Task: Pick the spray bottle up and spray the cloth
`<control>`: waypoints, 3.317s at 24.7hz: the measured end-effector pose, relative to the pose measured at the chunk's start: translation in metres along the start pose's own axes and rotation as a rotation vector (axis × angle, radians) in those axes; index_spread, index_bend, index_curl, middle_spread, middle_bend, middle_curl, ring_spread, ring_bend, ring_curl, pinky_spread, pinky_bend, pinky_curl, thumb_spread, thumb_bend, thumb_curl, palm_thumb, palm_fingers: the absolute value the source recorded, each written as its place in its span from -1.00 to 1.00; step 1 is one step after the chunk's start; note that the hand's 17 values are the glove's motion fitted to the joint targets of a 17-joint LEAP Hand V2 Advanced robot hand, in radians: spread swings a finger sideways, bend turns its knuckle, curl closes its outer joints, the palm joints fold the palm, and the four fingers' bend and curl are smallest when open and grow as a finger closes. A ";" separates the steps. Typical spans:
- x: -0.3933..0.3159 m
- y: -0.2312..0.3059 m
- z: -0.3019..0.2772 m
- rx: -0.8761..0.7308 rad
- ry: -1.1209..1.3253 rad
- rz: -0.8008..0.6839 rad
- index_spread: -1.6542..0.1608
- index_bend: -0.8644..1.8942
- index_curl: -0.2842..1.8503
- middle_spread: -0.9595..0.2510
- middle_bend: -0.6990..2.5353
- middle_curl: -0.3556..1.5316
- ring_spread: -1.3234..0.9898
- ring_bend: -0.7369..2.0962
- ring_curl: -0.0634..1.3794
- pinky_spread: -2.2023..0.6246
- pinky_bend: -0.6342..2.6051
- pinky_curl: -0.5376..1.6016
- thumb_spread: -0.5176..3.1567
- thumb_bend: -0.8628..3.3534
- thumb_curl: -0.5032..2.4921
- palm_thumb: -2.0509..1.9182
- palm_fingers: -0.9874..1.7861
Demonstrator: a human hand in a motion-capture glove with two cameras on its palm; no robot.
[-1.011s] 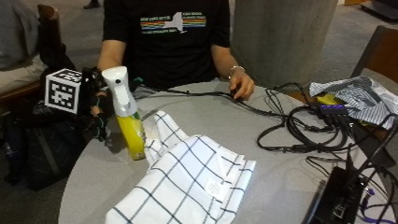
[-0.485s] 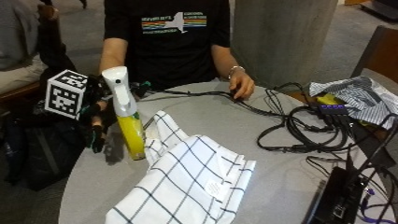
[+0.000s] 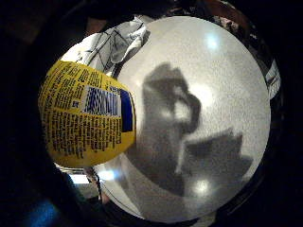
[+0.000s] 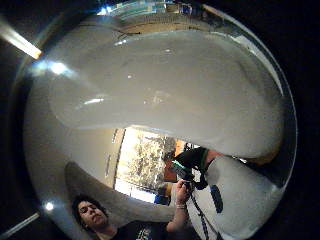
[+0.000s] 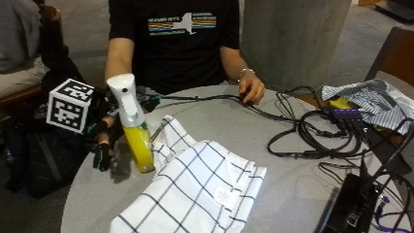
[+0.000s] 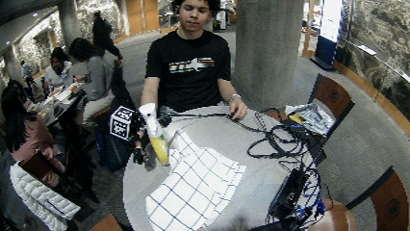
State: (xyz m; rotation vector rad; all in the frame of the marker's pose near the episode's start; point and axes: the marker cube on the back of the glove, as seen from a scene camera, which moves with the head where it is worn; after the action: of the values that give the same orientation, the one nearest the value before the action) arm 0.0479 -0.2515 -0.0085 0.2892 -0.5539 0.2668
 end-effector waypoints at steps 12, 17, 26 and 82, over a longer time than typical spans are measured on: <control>-0.010 -0.013 0.024 -0.059 -0.036 -0.025 0.36 -0.22 -0.64 0.76 -0.38 -0.22 0.26 -0.21 -0.46 0.82 -0.17 -0.15 -0.28 -0.61 -0.43 0.33 -0.26; -0.009 -0.015 0.026 -0.067 -0.129 0.004 0.49 0.12 -0.49 0.71 -0.41 -0.24 0.26 -0.30 -0.55 0.83 -0.29 -0.22 -0.28 -0.55 -0.38 0.46 0.10; -0.014 -0.019 0.019 -0.055 -0.118 -0.078 0.58 -0.11 -0.47 0.58 -0.33 -0.18 0.17 -0.17 -0.45 0.77 -0.33 -0.21 -0.34 -0.56 -0.33 0.52 0.38; -0.182 0.124 0.115 -0.471 -0.412 -0.504 0.65 -0.25 -0.33 0.52 -0.39 -0.13 0.14 -0.24 -0.39 0.64 -0.42 -0.17 -0.33 -0.60 -0.26 0.51 0.50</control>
State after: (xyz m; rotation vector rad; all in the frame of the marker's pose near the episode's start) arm -0.1956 -0.2067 0.0090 0.0152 -0.9058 -0.4200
